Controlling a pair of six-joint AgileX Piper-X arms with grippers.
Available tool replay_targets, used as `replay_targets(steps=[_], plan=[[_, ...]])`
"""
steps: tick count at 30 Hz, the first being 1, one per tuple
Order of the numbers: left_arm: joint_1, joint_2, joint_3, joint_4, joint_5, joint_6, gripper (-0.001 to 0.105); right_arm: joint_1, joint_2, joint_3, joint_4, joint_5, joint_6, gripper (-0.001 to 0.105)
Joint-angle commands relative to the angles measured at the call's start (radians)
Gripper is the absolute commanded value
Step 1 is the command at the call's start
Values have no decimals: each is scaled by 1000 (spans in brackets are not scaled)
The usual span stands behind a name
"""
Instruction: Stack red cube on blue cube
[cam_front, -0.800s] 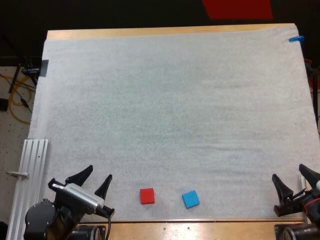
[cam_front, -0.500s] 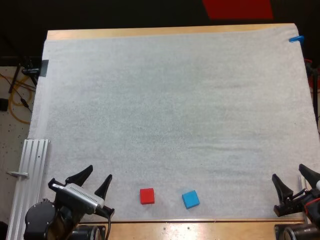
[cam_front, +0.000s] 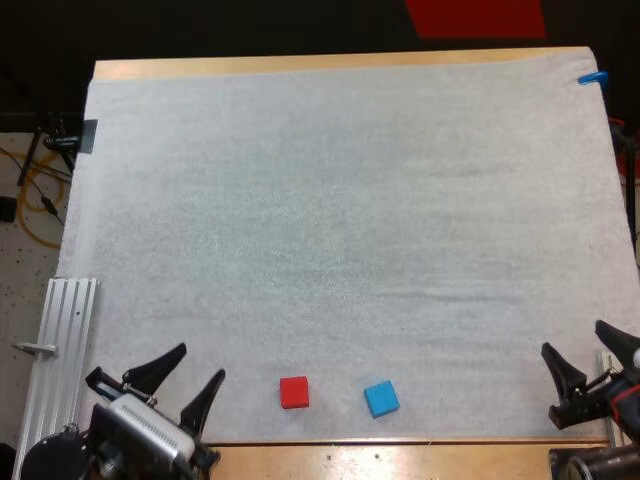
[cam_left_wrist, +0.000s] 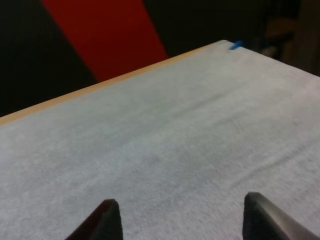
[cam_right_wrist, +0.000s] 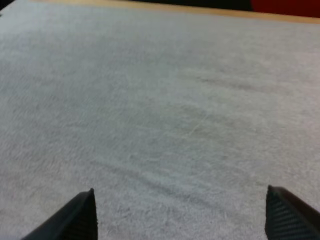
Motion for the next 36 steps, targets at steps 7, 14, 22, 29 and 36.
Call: replay_targets(steps=[7,14,22,29,36], plan=[[-131,160,-147,128,3,98,52,116,172,-106,0,-27,-72,67],[-298,272,-245,184,19,140,52,227,358,-224,0,-60,-125,67],[-459,375,-343,447,-42,187,52,333,545,-362,0,-129,-187,67],[-467,378,-348,469,-290,192,52,429,682,-426,0,-131,-285,67],[-467,378,-348,469,-291,192,52,575,786,-425,-58,-128,-297,67]])
